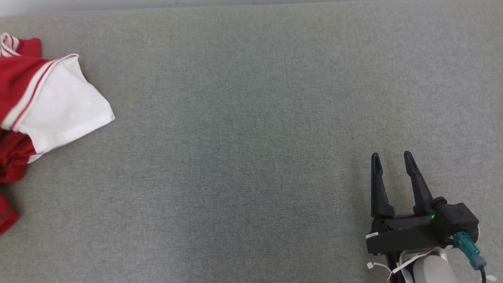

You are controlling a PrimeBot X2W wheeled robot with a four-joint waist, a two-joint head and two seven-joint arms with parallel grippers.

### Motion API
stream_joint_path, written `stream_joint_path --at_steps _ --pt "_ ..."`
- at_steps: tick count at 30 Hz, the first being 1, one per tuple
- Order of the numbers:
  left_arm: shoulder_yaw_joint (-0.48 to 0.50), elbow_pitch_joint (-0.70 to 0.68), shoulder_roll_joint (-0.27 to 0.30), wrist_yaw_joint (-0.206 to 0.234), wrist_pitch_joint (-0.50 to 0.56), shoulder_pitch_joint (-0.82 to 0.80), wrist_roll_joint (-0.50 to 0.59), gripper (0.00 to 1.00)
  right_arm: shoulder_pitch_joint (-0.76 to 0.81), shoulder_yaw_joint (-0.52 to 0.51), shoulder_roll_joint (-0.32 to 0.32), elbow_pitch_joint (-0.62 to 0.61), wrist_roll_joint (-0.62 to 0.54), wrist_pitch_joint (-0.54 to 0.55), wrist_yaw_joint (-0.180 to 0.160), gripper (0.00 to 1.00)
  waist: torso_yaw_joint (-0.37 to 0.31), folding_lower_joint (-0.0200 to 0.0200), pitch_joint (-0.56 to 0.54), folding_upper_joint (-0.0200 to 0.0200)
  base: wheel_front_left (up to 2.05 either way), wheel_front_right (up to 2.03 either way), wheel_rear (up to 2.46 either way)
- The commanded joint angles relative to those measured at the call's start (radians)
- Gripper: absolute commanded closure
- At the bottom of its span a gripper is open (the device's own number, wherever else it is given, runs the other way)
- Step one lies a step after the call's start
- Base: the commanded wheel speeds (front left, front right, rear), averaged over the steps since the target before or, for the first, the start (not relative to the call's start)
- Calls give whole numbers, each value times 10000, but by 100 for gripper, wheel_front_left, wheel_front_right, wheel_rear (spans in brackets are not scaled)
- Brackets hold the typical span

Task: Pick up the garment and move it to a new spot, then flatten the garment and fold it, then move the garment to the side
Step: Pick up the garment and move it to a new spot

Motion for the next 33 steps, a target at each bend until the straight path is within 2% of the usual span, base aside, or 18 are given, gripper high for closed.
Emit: stream_joint_path --at_steps 1,8,16,20,25,29,30,33 --pt "20 -87 66 30 -293 -246 31 100 83 14 30 22 45 -6 34 0 128 -1 -214 -1 0 0 0" --pt "-290 -1047 80 31 -1627 -1295 607 100 272 82 29 256 249 -5 34 0 223 -1 -966 -1 0 0 0" --pt "-678 -2696 -309 79 -1742 -2034 1046 100 547 289 26 445 629 -6 34 0 -237 -1 -1625 -1 0 0 0" --pt "-892 -3875 -817 145 -1367 -2115 862 100 744 303 27 484 788 -6 34 0 -696 -1 -1885 -1 0 0 0" --pt "-1223 -5334 -1564 447 -897 -1629 624 100 953 366 29 526 883 -6 34 0 -1357 -1 -2094 -1 0 0 0" --pt "-1554 -6237 -2242 795 -680 -1021 427 100 1066 362 32 490 877 -6 34 0 -1798 -1 -2146 -1 0 0 0" --pt "-1827 -6574 -2598 902 -589 -576 331 100 1109 371 27 484 880 -6 34 0 -1953 -1 -2148 -1 0 0 0" --pt "-2215 -6791 -2997 1047 -511 193 239 100 1167 390 30 458 871 -6 34 0 -2131 -1 -2132 -1 0 0 0"
